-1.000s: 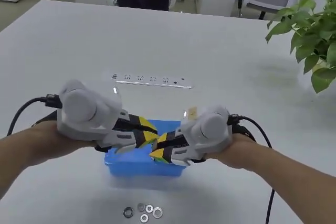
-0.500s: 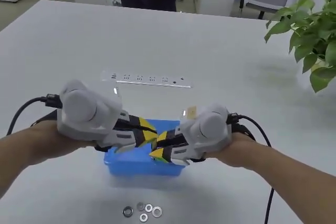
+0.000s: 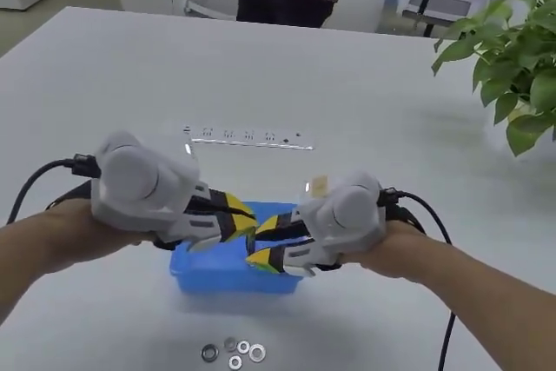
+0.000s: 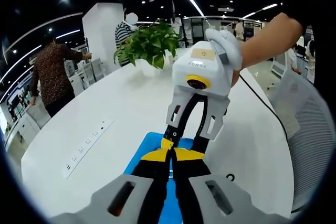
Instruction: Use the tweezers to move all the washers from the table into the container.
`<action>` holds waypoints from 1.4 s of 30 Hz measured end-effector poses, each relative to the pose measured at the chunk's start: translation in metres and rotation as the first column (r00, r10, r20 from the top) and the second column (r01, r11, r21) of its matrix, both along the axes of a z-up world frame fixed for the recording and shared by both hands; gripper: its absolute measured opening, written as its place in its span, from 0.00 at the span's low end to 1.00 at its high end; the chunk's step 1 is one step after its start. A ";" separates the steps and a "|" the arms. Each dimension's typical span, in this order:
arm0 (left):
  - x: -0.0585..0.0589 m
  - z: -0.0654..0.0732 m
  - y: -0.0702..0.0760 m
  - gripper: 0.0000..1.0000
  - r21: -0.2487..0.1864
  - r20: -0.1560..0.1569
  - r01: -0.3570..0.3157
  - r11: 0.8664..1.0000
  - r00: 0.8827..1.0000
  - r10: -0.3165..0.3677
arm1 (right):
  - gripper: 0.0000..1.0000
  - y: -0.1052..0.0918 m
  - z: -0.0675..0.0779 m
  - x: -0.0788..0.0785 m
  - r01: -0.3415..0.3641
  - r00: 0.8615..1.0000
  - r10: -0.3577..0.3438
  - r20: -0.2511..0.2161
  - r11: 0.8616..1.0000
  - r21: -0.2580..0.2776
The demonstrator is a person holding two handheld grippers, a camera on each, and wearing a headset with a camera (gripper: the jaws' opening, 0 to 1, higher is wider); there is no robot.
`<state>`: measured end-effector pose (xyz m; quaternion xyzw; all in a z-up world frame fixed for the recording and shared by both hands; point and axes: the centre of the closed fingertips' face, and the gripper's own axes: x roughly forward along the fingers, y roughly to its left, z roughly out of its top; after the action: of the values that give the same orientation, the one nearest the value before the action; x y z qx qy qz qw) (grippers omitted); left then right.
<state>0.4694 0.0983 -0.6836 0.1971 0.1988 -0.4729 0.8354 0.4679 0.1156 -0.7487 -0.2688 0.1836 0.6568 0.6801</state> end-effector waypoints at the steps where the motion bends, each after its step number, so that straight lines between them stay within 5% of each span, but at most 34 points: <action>1: 0.000 0.002 0.000 0.06 0.001 0.000 -0.001 1.000 1.000 0.001 | 0.21 -0.001 0.001 0.000 0.001 1.000 -0.001 0.002 1.000 0.001; 20: -0.014 0.035 0.000 0.06 -0.010 0.025 -0.016 1.000 1.000 0.017 | 0.41 -0.023 0.042 -0.016 0.080 0.996 -0.081 0.026 0.996 0.042; 42: -0.046 0.070 -0.008 0.06 0.011 0.026 0.008 1.000 1.000 -0.009 | 0.75 -0.059 0.055 -0.045 0.158 0.987 -0.158 -0.010 0.984 0.081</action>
<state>0.4232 0.0903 -0.6134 0.2087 0.1900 -0.4728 0.8348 0.4224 0.0564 -0.6940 -0.2244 0.1783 0.6082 0.7402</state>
